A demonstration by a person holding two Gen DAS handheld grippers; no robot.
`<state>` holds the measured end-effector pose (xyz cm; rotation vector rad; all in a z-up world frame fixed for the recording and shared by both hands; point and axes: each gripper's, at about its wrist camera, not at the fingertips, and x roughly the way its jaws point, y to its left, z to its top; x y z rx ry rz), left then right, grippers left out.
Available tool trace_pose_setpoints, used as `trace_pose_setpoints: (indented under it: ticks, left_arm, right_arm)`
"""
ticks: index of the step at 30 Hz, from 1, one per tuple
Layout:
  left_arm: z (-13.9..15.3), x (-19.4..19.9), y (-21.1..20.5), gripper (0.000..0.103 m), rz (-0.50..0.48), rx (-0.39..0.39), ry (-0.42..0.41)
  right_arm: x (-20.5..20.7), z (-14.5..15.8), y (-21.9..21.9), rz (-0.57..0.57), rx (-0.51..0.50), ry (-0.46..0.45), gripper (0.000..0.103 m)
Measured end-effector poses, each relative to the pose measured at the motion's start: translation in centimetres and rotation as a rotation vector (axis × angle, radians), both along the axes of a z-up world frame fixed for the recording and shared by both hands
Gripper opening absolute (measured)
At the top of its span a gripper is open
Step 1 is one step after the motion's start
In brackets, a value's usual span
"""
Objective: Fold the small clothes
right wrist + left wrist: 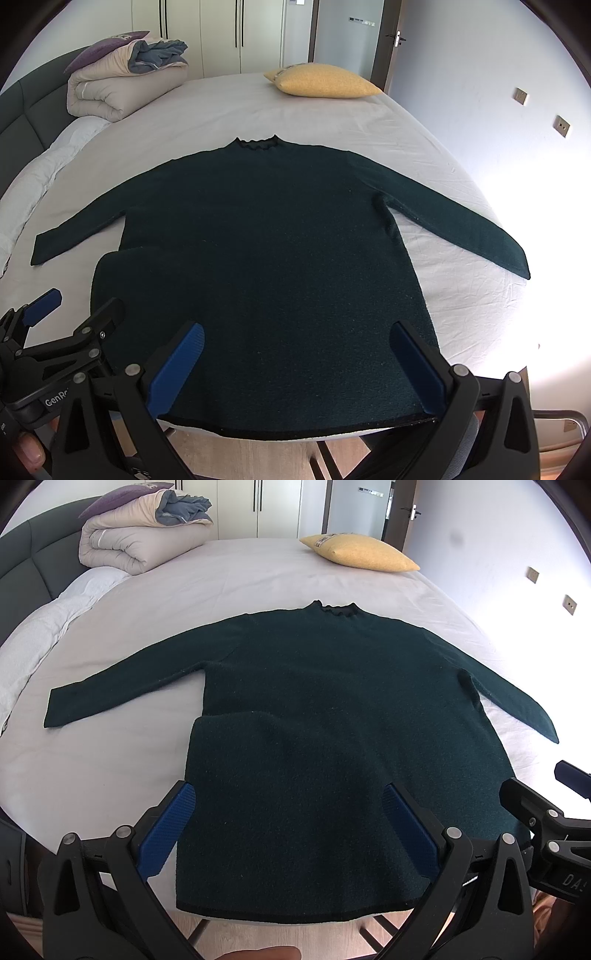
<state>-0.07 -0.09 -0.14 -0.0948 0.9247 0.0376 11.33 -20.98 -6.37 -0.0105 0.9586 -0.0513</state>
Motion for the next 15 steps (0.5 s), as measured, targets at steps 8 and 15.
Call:
trace_pose_setpoints:
  ticks: [8,15]
  left_arm:
    - [0.01,0.03,-0.01,0.103,0.001,0.001,0.001]
    - [-0.14,0.10,-0.01,0.103,0.000,0.000,0.000]
  right_arm:
    - [-0.20,-0.32,-0.01,0.000,-0.001,0.000,0.103]
    - [-0.40,-0.36,-0.27,-0.002,-0.003,0.001,0.103]
